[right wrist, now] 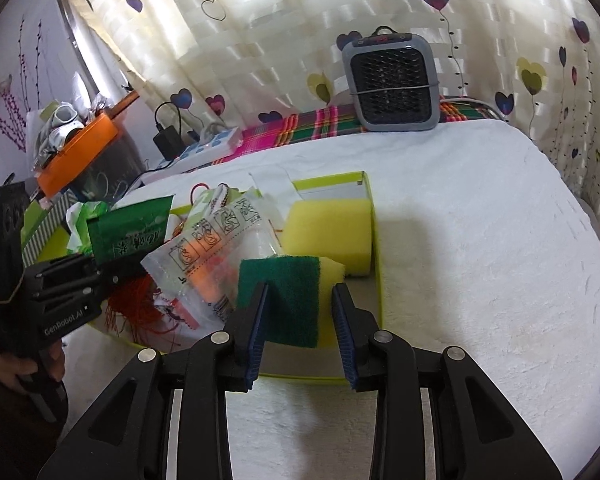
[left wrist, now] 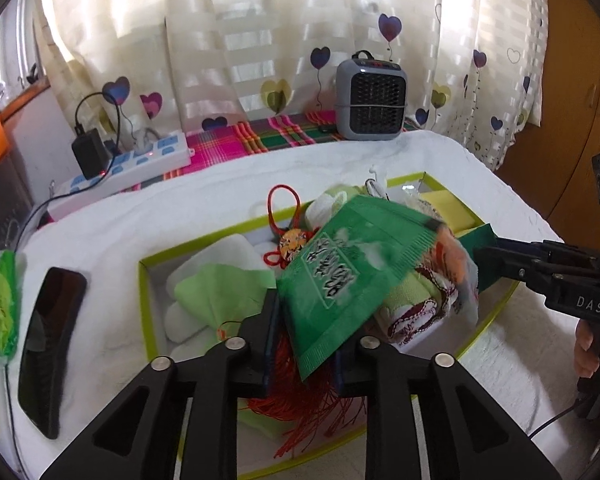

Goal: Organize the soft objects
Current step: 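Lower the green packet and scrub sponge into the box lid and open both tools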

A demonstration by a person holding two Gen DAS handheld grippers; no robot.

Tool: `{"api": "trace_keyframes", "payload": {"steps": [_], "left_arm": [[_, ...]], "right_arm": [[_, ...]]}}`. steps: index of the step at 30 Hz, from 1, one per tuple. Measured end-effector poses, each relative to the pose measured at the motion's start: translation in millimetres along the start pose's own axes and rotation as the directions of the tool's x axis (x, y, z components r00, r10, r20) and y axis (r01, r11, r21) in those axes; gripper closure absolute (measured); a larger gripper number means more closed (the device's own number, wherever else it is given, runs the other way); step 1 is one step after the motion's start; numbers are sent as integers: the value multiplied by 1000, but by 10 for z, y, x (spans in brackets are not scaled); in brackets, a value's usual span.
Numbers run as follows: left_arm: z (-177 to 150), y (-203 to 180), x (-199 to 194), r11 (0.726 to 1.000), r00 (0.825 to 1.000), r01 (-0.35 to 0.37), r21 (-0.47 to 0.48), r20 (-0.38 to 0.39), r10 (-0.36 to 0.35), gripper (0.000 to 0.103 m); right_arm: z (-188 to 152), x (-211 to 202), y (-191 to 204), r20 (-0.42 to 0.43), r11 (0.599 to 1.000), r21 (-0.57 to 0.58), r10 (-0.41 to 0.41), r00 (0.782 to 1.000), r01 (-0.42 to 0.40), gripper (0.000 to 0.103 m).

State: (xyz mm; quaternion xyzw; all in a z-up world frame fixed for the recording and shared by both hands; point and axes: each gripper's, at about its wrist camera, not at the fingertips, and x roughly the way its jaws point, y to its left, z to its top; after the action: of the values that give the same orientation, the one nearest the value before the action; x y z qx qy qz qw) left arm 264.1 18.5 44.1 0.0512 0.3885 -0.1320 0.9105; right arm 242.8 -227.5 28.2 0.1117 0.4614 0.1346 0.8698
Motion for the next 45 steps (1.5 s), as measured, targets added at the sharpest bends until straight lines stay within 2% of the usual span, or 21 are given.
{"api": "trace_keyframes", "payload": {"steps": [7,11,13,14,15,22,30,36,40,45], "left_arm": [[-13,-32,-11,1000,1000,16,-3,1,-16,71],[-21,-64,-64,999,999,45,0,9,-45,60],[-23,-91,-90,999,999,51,9,10,-52,57],[-23,-107,-98,999,999,50,16,8,-50,56],[-23,-121,-106,999,999,48,23,4,-48,56],[-65,-178,-255,999,999,31,45,17,-32,54],[-123,-181,-413,1000,999,28,11,34,-28,51],[-193,-212,-499,1000,999,5,-28,33,-4,51],[-266,-235,-580,998,999,-3,-63,44,6,51],[-385,-281,-706,992,997,-58,-111,49,64,51]], "right_arm": [[-11,-10,-56,8,1000,25,-5,1000,5,70],[-13,-13,-45,9,1000,25,-11,1000,11,68],[-17,-22,-36,10,1000,25,-15,1000,15,64],[-19,-25,-32,12,1000,24,-20,1000,19,59],[-23,-32,-29,14,999,24,-22,1000,22,55],[-50,-61,-9,14,1000,22,-21,1000,21,52],[-79,-131,50,38,1000,12,-24,999,23,40],[-114,-235,92,62,999,-2,-54,997,54,39],[-177,-328,200,79,995,-57,-72,994,76,39],[-279,-415,321,91,989,-110,-89,992,99,39]]}}
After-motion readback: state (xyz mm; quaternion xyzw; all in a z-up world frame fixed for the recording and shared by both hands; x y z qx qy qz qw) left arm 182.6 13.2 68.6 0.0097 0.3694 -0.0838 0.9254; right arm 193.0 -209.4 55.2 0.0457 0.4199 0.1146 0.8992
